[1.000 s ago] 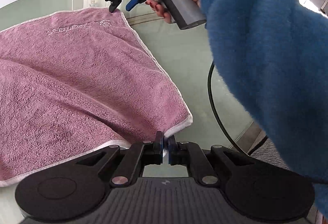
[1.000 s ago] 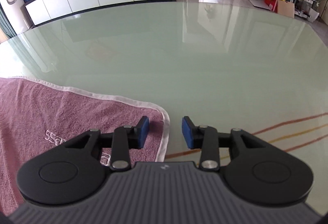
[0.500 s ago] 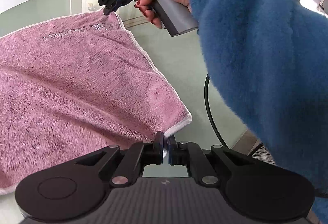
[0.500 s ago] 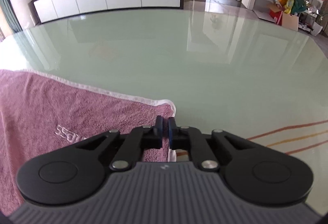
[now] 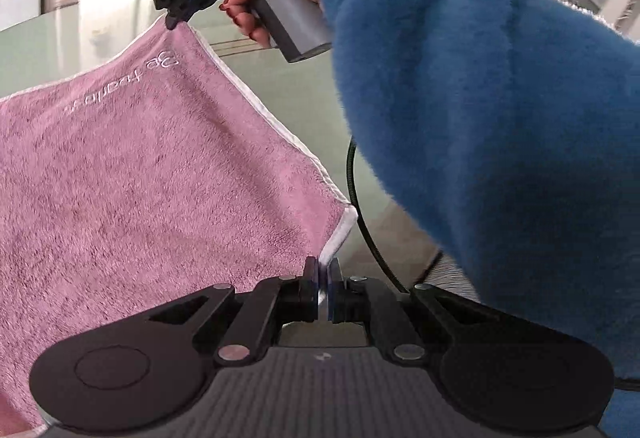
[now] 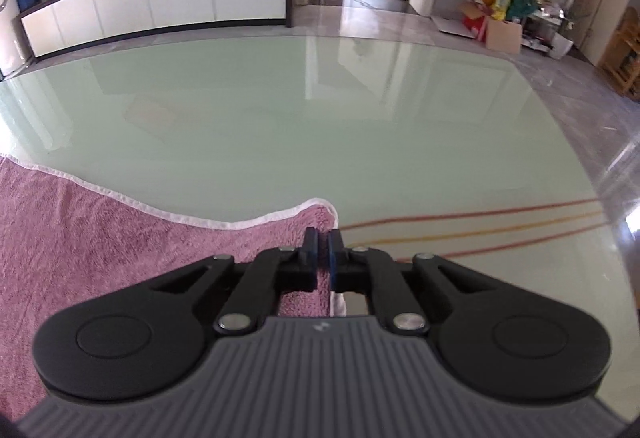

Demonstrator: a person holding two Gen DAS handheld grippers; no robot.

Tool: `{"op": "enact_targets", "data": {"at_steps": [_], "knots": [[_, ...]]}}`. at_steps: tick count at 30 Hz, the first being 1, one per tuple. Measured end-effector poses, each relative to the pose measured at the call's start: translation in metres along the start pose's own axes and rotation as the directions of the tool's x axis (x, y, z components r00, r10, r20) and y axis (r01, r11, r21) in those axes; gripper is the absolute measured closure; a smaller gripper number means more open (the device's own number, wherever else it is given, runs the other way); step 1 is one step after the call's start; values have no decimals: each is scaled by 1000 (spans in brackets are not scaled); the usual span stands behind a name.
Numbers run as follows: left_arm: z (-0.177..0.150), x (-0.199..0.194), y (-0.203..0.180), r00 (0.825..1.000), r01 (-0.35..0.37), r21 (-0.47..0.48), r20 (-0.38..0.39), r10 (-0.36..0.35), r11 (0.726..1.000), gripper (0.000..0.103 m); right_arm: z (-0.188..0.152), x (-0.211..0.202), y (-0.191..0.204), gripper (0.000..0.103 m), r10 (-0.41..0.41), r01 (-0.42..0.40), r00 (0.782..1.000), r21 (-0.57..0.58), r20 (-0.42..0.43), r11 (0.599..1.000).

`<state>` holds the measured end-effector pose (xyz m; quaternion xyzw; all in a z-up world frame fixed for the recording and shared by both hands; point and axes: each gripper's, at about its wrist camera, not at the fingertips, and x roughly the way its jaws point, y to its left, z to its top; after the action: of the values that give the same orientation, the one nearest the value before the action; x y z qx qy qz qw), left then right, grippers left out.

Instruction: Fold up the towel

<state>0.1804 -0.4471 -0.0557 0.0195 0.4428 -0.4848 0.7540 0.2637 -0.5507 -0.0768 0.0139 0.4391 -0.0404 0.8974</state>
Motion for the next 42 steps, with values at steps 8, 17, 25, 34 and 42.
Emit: {"op": "enact_targets", "data": {"at_steps": [8, 17, 25, 34, 42], "knots": [[4, -31, 45, 998, -53, -66, 20, 54, 996, 99, 8, -15, 16, 98, 24, -24, 1000, 1, 12, 1000], [-28, -80, 111, 966, -250, -151, 34, 258, 956, 99, 25, 7, 117, 98, 135, -133, 991, -65, 25, 989], [-68, -102, 148, 946, -312, -252, 10, 324, 916, 99, 32, 25, 173, 98, 169, -167, 985, -100, 16, 981], [-76, -146, 133, 942, -313, -277, 30, 334, 908, 99, 26, 25, 201, 98, 187, -185, 982, -107, 11, 977], [-128, -175, 127, 934, -324, -315, 41, 354, 892, 99, 29, 26, 224, 98, 197, -194, 980, -124, 16, 973]]}}
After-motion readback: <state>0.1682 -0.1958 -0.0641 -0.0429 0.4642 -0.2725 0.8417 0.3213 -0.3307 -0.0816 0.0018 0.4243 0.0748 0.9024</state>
